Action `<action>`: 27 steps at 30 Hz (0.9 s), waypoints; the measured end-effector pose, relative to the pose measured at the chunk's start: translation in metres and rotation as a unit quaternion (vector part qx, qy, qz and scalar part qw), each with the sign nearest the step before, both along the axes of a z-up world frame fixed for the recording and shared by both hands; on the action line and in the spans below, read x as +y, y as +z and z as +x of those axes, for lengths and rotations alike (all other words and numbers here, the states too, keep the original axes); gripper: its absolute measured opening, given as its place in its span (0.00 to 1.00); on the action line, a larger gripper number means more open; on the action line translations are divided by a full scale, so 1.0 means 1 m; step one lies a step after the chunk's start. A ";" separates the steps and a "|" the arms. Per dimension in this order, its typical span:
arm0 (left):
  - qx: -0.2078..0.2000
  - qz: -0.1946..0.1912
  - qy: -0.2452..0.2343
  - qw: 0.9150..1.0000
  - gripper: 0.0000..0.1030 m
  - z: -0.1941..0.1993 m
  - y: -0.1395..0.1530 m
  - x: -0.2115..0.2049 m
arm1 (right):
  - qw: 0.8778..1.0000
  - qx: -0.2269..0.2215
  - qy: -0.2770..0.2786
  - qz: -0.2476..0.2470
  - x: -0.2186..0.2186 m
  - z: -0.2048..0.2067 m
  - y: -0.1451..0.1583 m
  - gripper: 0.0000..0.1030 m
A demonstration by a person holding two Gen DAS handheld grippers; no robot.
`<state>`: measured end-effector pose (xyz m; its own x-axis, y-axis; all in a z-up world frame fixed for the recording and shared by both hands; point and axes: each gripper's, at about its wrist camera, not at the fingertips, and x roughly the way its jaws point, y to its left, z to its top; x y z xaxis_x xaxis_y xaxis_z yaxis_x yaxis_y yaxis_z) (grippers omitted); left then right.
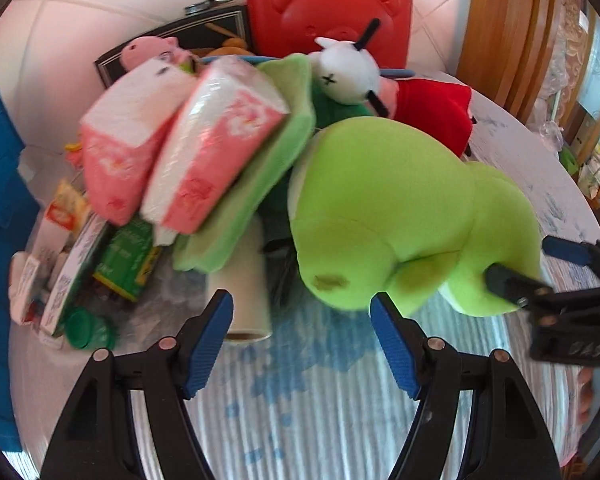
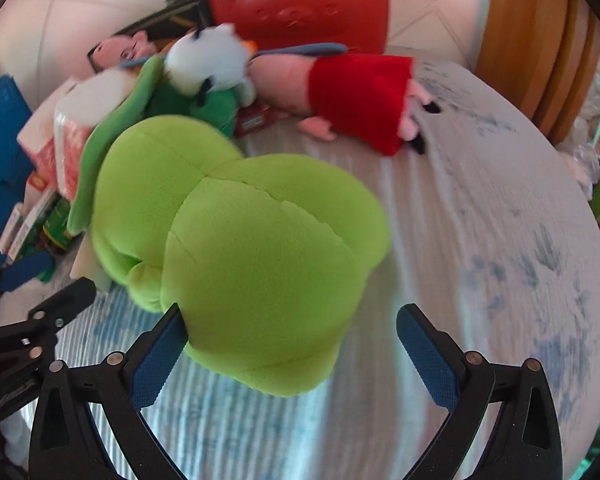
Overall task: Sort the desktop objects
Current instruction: 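Grasp the large lime-green plush with both tools from either side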
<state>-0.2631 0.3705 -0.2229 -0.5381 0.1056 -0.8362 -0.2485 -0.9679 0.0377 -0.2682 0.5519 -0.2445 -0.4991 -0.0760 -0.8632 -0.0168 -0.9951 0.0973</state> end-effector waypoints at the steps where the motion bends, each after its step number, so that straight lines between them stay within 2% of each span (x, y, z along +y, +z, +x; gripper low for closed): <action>1: -0.002 0.003 -0.008 1.000 0.69 -0.004 -0.002 0.007 | 1.000 0.002 -0.004 -0.001 0.012 0.000 0.003 1.00; 4: -0.005 0.012 -0.022 1.000 0.69 -0.016 -0.006 0.025 | 1.000 0.003 0.006 -0.019 0.029 -0.004 0.011 1.00; 8: -0.013 -0.020 -0.021 0.999 0.69 -0.033 -0.020 0.043 | 1.000 0.008 0.025 -0.015 0.021 -0.008 0.017 1.00; 15: -0.018 -0.006 -0.033 0.999 0.69 -0.041 -0.026 0.042 | 0.998 -0.010 0.009 -0.058 0.016 -0.019 0.009 1.00; 17: -0.016 -0.006 -0.044 0.999 0.64 -0.040 -0.025 0.042 | 0.998 -0.016 0.003 -0.058 0.014 -0.024 0.004 1.00; 19: -0.019 -0.004 -0.053 0.998 0.53 -0.041 -0.027 0.045 | 0.998 -0.024 0.003 -0.058 0.011 -0.030 -0.002 1.00; 20: -0.016 -0.005 -0.055 0.998 0.51 -0.040 -0.027 0.046 | 0.998 -0.025 0.003 -0.059 0.010 -0.032 -0.003 0.95; 21: -0.013 -0.005 -0.056 0.998 0.47 -0.039 -0.025 0.047 | 0.998 -0.024 0.006 -0.060 0.008 -0.032 -0.002 0.84; 24: -0.002 0.001 -0.058 0.998 0.43 -0.035 -0.016 0.046 | 0.999 -0.012 0.014 -0.046 0.005 -0.027 0.008 0.74; 27: 0.001 0.015 -0.058 0.998 0.43 -0.029 -0.003 0.044 | 0.999 -0.003 0.020 -0.047 0.009 -0.022 0.019 0.71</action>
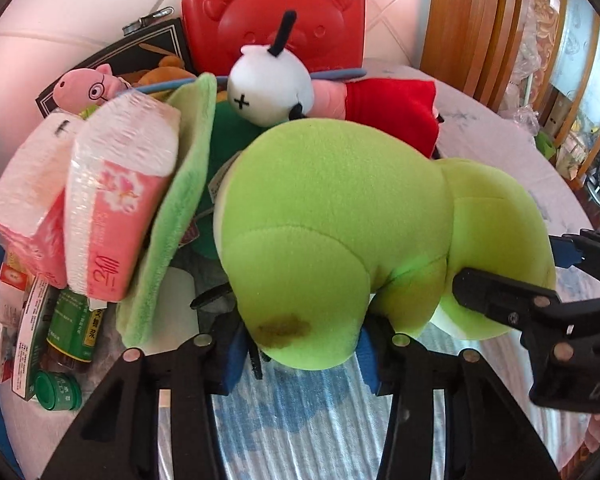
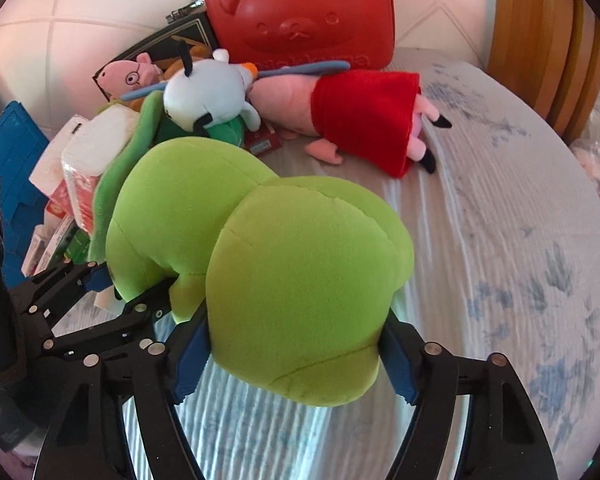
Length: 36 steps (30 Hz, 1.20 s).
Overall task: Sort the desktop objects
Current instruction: 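Grasp the large lime-green plush with both tools from either side, then carry the green plush over the blue crate and open both tools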
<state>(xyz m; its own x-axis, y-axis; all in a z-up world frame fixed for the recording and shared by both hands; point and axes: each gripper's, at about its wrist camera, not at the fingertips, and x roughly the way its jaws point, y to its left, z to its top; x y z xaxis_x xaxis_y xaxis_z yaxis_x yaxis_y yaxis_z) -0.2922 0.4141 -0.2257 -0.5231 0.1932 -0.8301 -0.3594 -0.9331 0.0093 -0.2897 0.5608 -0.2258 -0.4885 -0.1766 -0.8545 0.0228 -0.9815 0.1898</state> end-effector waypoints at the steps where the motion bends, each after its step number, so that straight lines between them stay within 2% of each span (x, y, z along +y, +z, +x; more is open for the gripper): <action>1: 0.003 0.003 -0.001 1.000 0.43 0.002 0.004 -0.001 | 1.000 0.005 0.001 -0.001 0.001 0.002 0.006 0.71; 10: 0.067 0.024 0.019 0.997 0.43 0.023 0.073 -0.007 | 0.997 0.073 0.026 0.011 -0.004 0.021 0.074 0.70; 19: 0.140 0.018 0.091 0.986 0.43 0.053 0.148 -0.055 | 0.983 0.153 0.101 0.010 -0.047 0.034 0.150 0.70; 28: 0.192 0.002 0.180 0.965 0.43 0.098 0.197 -0.153 | 0.959 0.207 0.195 -0.001 -0.142 0.052 0.204 0.70; 36: 0.230 -0.010 0.233 0.945 0.43 0.142 0.230 -0.285 | 0.935 0.246 0.253 -0.007 -0.270 0.079 0.243 0.70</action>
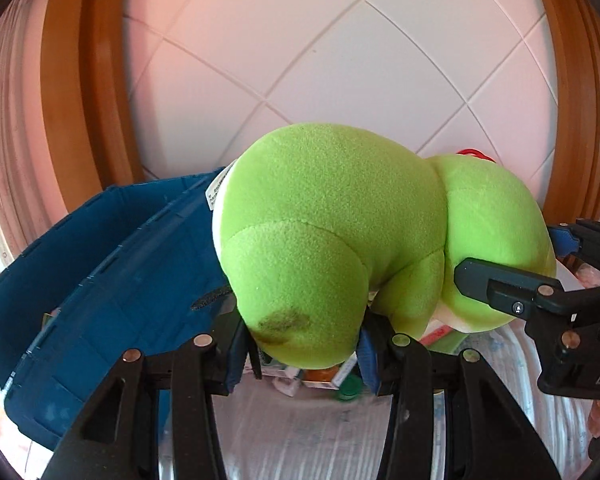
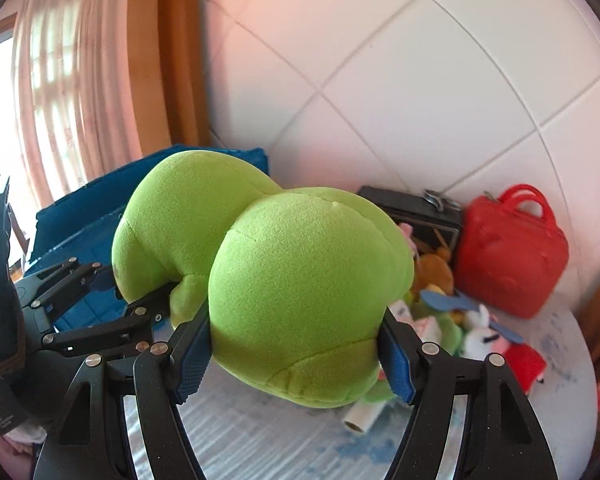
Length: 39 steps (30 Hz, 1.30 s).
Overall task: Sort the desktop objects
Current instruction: 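Carry the green plush over the blue crate and open both tools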
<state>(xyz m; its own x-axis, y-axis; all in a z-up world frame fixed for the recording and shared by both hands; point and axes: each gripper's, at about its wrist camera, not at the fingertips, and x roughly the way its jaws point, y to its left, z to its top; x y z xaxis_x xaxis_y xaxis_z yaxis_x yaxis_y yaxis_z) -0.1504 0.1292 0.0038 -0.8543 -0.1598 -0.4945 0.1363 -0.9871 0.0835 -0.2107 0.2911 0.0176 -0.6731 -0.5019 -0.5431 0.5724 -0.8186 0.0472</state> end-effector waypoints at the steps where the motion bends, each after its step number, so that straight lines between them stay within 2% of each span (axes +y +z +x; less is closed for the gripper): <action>1: 0.003 -0.001 0.003 1.000 0.43 0.005 0.003 -0.017 | 1.000 0.004 0.005 -0.002 -0.020 0.005 0.005 0.70; 5: 0.017 -0.010 0.010 1.000 0.43 0.024 0.027 -0.102 | 1.000 0.023 0.014 -0.016 -0.098 0.022 0.025 0.70; 11: 0.015 -0.010 0.008 1.000 0.43 0.037 0.057 -0.220 | 0.999 0.034 0.016 -0.026 -0.217 0.045 0.059 0.70; 14: 0.004 -0.008 0.014 1.000 0.43 0.033 0.063 -0.272 | 0.999 0.025 0.019 -0.025 -0.271 0.047 0.065 0.71; 19: -0.021 0.012 0.013 1.000 0.43 0.004 0.061 -0.342 | 1.000 0.002 0.022 -0.011 -0.336 0.021 0.064 0.71; 25: -0.052 0.026 0.014 0.998 0.43 -0.041 0.041 -0.386 | 0.999 -0.032 0.017 0.015 -0.391 -0.023 0.052 0.71; 33: -0.088 0.050 0.007 0.995 0.43 -0.114 0.029 -0.432 | 0.997 -0.061 -0.003 0.049 -0.431 -0.086 0.037 0.71; 39: -0.107 0.071 0.006 0.992 0.43 -0.142 0.023 -0.437 | 0.995 -0.065 -0.012 0.072 -0.447 -0.118 0.031 0.71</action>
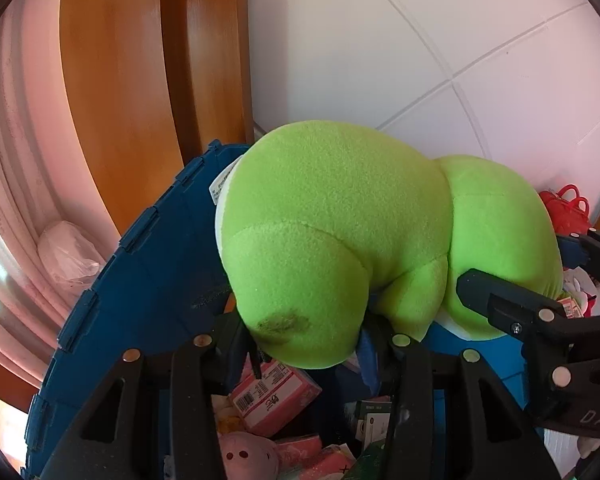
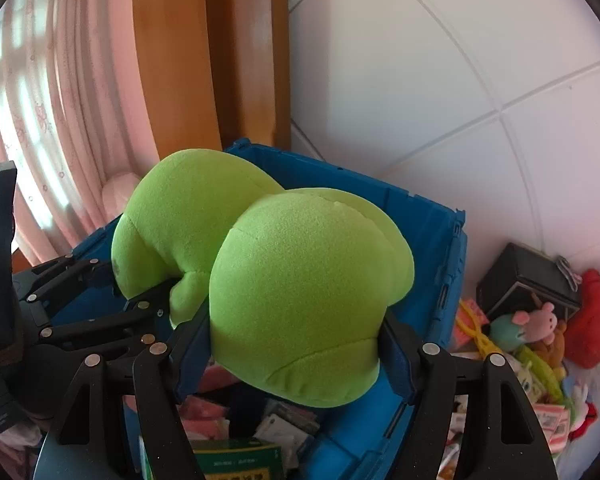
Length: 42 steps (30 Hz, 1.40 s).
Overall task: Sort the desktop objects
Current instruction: 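Carry the green plush over the blue crate and open both tools, then withdraw both tools from the crate back toward the heap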
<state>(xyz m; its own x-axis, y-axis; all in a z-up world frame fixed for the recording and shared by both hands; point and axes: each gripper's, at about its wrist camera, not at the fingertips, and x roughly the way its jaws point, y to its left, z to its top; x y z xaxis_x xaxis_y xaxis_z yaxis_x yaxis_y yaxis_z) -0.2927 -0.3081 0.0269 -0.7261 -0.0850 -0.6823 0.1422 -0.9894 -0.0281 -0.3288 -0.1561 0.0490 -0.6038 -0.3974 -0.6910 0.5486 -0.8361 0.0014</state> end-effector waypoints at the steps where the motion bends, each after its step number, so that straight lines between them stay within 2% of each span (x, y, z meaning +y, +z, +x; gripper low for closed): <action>1: -0.003 0.002 0.000 1.000 0.43 -0.003 -0.002 0.001 | 1.000 -0.002 -0.002 0.001 -0.002 -0.004 -0.001 0.71; 4: -0.018 0.012 0.000 1.000 0.45 -0.013 -0.010 -0.001 | 1.000 -0.007 -0.008 0.007 -0.005 -0.015 -0.006 0.73; 9: -0.076 0.037 0.003 0.996 0.47 -0.027 -0.034 -0.014 | 1.000 -0.021 -0.013 0.014 -0.007 -0.026 -0.018 0.80; 11: -0.093 0.029 0.002 0.995 0.47 -0.031 -0.040 -0.015 | 1.000 -0.019 -0.015 0.015 -0.007 -0.027 -0.020 0.80; 13: -0.117 0.012 0.004 0.993 0.47 -0.028 -0.040 0.004 | 1.000 -0.017 -0.013 0.017 -0.008 -0.024 -0.020 0.80; 15: -0.125 -0.010 0.016 0.992 0.47 -0.025 -0.041 0.006 | 1.000 -0.009 -0.013 0.023 -0.010 -0.022 -0.018 0.86; 18: -0.131 -0.006 0.024 0.991 0.47 -0.014 -0.039 0.006 | 1.000 -0.002 -0.012 0.027 -0.009 -0.016 -0.015 0.90; 22: -0.118 -0.002 0.028 0.993 0.47 0.007 -0.027 0.012 | 1.000 0.007 -0.012 0.027 -0.003 -0.002 -0.007 0.96; 27: -0.090 -0.021 0.029 0.995 0.47 0.032 -0.006 0.017 | 0.999 0.037 -0.012 0.029 0.008 0.026 0.008 1.00; 34: -0.012 -0.015 0.017 1.000 0.47 0.093 0.024 0.042 | 0.996 0.082 -0.017 0.011 0.038 0.074 0.028 1.00; 42: 0.072 -0.028 0.016 0.997 0.47 0.154 0.040 0.089 | 0.992 0.120 -0.033 -0.012 0.088 0.130 0.032 1.00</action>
